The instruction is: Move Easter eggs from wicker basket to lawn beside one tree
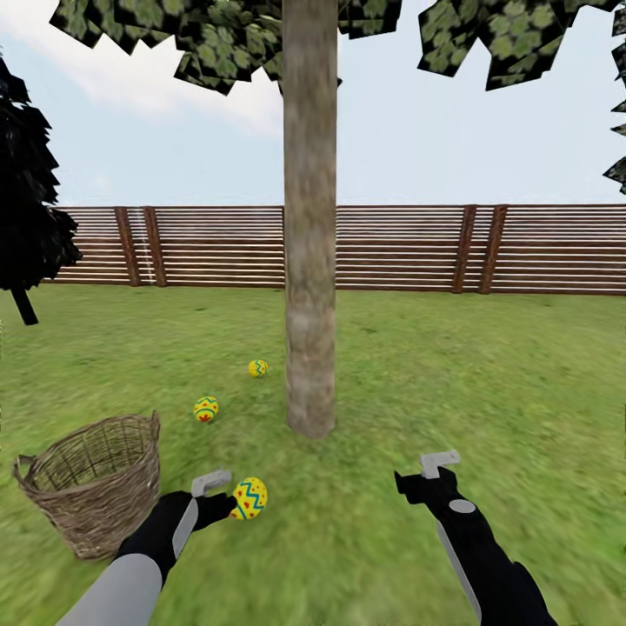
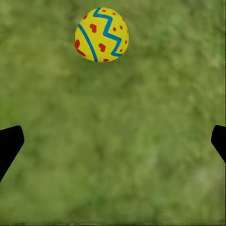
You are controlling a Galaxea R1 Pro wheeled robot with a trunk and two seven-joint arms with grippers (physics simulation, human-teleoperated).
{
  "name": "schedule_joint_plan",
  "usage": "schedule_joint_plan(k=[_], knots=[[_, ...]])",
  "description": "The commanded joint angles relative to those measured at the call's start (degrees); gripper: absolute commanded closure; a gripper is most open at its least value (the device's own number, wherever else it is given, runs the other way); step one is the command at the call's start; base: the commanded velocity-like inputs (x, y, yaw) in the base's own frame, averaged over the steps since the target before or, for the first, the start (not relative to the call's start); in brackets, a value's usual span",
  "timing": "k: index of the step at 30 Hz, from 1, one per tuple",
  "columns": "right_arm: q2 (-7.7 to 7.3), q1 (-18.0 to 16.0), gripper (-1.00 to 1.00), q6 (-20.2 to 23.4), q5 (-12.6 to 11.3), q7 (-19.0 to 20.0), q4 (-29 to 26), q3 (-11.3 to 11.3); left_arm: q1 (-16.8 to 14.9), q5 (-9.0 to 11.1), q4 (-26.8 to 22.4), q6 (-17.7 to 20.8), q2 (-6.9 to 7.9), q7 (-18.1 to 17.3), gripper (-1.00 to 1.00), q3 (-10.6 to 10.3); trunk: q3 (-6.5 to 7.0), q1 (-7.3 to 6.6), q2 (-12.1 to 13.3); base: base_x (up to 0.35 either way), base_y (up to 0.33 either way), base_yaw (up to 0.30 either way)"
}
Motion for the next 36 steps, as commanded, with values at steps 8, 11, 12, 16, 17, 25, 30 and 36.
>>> schedule_joint_plan(k=[8,11,12,16,17,25,30,36], knots=[[-0.05,0.0,-1.0,0.4,0.7,0.0,-0.1,0.1,0.0,-0.7,-0.1,0.3,-0.21,-0.2,-1.0,0.5,1.38,-1.8,3.2,-0.265,0.0,0.0],[-0.05,0.0,-1.0,0.4,0.7,0.0,-0.1,0.1,0.0,-0.7,-0.1,0.2,-0.21,-0.2,-1.0,0.4,1.91,-2.45,4.4,-0.275,0.0,0.0],[-0.05,0.0,-1.0,0.4,0.7,0.0,-0.1,0.1,0.0,-0.7,-0.1,0.2,-0.22,-0.2,-1.0,0.4,2.09,-2.67,4.8,-0.324,0.0,0.0],[-0.05,0.0,-1.0,0.4,0.7,0.0,-0.1,0.1,0.0,-0.7,-0.2,0.2,-0.13,-0.2,-1.0,0.5,2.81,-3.55,6.4,-0.338,0.0,0.0],[-0.05,0.0,-1.0,0.4,0.7,0.0,-0.1,0.1,0.0,-0.7,-0.2,0.2,-0.1,-0.2,-1.0,0.5,2.99,-3.77,6.8,-0.343,0.0,0.0],[-0.05,0.0,-1.0,0.4,0.7,0.0,-0.1,0.1,0.0,-0.7,-0.2,0.3,0.04,-0.2,-1.0,0.5,4.43,-5.53,10.0,-0.344,0.0,0.0],[-0.05,0.0,-1.0,0.3,0.7,0.0,0.7,0.1,0.0,-0.7,-0.2,0.3,0.05,-0.2,-1.0,0.6,5.32,-6.63,12.0,-0.332,0.0,0.0],[-0.05,0.0,-1.0,0.3,0.7,0.0,1.0,0.1,0.0,-0.6,-0.2,0.2,-0.04,-0.1,-1.0,0.5,6.4,-7.95,14.4,-0.076,0.0,0.0]])
